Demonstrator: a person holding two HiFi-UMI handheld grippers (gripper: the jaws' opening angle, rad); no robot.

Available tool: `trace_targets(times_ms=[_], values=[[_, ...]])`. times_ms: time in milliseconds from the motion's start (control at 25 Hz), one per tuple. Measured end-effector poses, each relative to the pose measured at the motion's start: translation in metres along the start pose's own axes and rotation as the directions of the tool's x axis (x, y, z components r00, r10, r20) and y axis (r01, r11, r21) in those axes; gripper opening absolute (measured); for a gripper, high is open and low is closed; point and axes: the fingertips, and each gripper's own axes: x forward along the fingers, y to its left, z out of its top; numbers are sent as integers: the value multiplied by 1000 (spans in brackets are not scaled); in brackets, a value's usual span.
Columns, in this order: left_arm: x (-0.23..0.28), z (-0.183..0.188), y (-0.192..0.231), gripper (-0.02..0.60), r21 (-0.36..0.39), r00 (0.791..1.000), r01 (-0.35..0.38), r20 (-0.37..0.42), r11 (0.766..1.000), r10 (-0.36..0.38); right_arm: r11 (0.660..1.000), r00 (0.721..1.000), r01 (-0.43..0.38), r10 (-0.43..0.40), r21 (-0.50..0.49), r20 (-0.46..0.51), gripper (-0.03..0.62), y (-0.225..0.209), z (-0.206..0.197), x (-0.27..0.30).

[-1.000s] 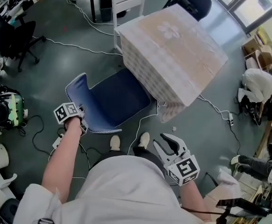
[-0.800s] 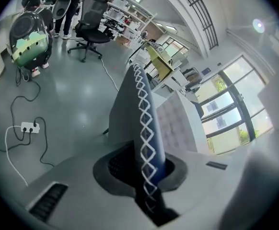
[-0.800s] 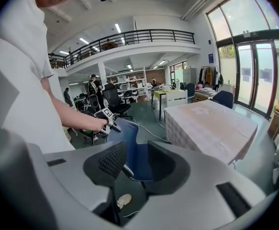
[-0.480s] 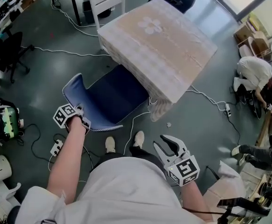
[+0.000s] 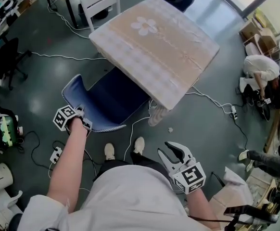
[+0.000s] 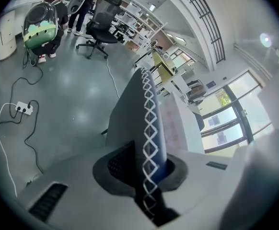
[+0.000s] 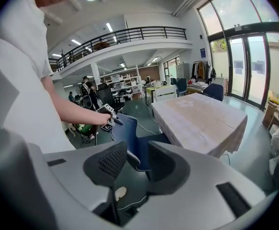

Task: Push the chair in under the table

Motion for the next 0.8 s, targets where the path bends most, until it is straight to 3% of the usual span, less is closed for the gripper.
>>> trace_targets(times_ms=[240, 520, 680, 760, 800], values=[[18, -1, -25, 64, -4, 1000, 2, 8, 1000, -2, 1000, 1000, 10, -10, 11, 4, 144, -33, -6, -12], [16, 2, -15, 79, -4, 1000, -24, 12, 1000, 24, 1000, 1000, -14, 14, 14, 14, 144, -58, -8, -19], [18, 3, -13, 111, 76, 994, -105, 17, 992, 104, 999, 999, -46, 46, 4, 27, 144, -68, -11, -18], [13, -3, -9, 187, 126, 987, -161, 28, 979, 159, 998, 997, -67, 67, -4, 32, 144, -72, -19, -24], [9, -5, -8, 194, 151, 983, -185, 41, 971, 181, 997, 996, -77, 77, -8, 35, 144, -74, -24, -27]])
